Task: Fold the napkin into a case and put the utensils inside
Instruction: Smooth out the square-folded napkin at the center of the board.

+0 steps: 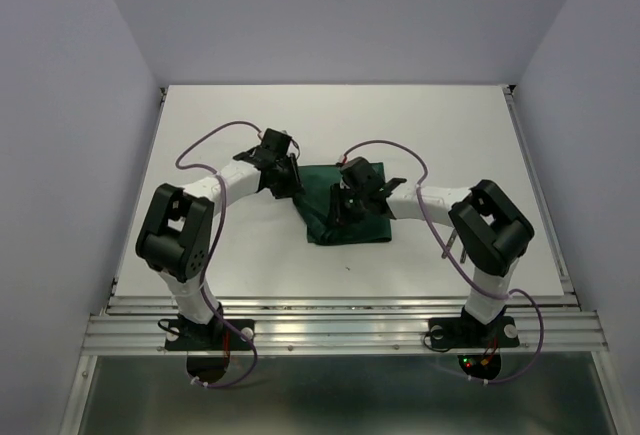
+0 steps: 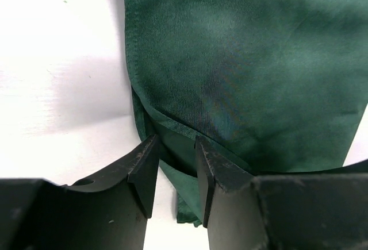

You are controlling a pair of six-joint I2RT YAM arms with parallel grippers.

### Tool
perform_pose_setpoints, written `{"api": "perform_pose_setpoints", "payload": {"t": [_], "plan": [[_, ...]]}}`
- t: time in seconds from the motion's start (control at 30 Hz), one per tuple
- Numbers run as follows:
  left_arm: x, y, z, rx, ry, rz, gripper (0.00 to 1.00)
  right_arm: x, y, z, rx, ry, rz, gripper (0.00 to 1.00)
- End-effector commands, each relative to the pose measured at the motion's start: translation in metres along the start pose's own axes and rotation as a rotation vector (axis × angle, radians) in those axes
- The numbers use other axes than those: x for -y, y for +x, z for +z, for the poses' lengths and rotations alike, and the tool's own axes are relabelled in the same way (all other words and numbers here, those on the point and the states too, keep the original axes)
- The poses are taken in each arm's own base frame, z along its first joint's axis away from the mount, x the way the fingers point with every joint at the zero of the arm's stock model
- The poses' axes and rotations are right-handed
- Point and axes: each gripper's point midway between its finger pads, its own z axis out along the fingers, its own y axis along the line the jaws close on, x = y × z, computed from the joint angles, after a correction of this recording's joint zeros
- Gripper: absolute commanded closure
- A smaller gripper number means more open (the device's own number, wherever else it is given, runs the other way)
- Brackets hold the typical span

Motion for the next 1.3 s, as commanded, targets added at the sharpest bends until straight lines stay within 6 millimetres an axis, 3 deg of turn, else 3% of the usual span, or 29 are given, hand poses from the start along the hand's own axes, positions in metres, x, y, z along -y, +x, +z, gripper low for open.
{"api": "perform_pose_setpoints", "payload": {"t": [0.0,0.2,0.4,0.47,0.57,0.7,0.73,0.83,0.9,1.1,1.27], "plan": [[0.008,-0.034,-0.035,0.111,0.024,0.001,0.58,-0.042,-0.011,0.003,0.018,-0.133,-0.087,0.68],[-0.006,-0.057,-0.060,0.194,0.035,-0.071,0.58,-0.088,-0.013,0.002,-0.006,-0.289,-0.179,0.67],[-0.018,-0.064,-0.066,0.216,0.030,-0.109,0.58,-0.131,-0.003,-0.006,-0.041,-0.420,-0.277,0.67],[-0.021,-0.065,-0.065,0.213,0.027,-0.114,0.58,-0.126,-0.009,-0.009,-0.001,-0.382,-0.286,0.67],[-0.021,-0.062,-0.060,0.196,0.033,-0.116,0.58,-0.093,-0.030,-0.014,0.112,-0.185,-0.242,0.65],[-0.022,-0.058,-0.054,0.176,0.034,-0.116,0.58,-0.038,-0.031,-0.016,0.134,-0.045,-0.087,0.55],[-0.023,-0.058,-0.054,0.175,0.032,-0.116,0.58,-0.034,-0.027,-0.015,0.130,-0.036,-0.085,0.55],[-0.024,-0.057,-0.052,0.171,0.027,-0.114,0.58,-0.026,-0.018,-0.015,0.117,-0.021,-0.056,0.38],[-0.024,-0.056,-0.050,0.167,0.027,-0.113,0.57,-0.023,-0.013,-0.013,0.108,-0.018,-0.041,0.34],[-0.025,-0.052,-0.045,0.148,0.027,-0.111,0.57,-0.016,-0.001,-0.002,0.073,-0.016,-0.018,0.30],[-0.027,-0.048,-0.043,0.140,0.028,-0.113,0.57,-0.031,0.004,-0.001,0.046,-0.111,-0.041,0.30]]}}
